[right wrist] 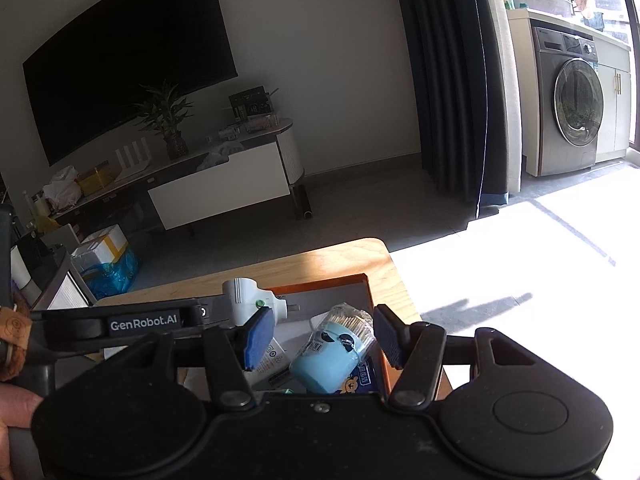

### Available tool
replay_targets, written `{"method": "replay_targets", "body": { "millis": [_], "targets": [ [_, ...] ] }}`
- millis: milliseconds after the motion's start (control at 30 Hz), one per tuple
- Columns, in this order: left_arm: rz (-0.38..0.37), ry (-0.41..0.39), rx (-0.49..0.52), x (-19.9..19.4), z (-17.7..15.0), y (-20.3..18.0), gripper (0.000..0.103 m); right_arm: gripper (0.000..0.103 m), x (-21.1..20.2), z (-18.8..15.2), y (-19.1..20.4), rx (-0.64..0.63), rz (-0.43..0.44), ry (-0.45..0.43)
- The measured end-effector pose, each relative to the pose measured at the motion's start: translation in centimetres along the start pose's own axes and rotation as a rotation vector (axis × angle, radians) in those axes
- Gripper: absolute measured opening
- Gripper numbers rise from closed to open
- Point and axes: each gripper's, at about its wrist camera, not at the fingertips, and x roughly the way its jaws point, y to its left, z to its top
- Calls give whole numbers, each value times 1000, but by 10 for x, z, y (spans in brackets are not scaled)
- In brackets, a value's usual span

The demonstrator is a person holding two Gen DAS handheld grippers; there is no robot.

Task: Organize rigid objects
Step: 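Lower the socket and jar into the box and open both tools, then move both tools back over the table toward the remaining plugs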

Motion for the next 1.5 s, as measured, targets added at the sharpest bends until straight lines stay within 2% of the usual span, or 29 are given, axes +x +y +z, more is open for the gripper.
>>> {"method": "replay_targets", "body": {
  "millis": [500,900,1233,1500],
  "targets": [
    [122,7,-70,-42,-15,60,93,71,13,-9,61,-83,93,51],
    [170,0,-131,-61,-31,103,93,72,27,-18,105,-140,147,99],
    [241,32,-214,-65,-51,153,96,73,38,-31,126,-188,184,141],
    [275,40,-260,-51,-47,182,99,74,49,-40,134,-209,201,172]
  ]
}}
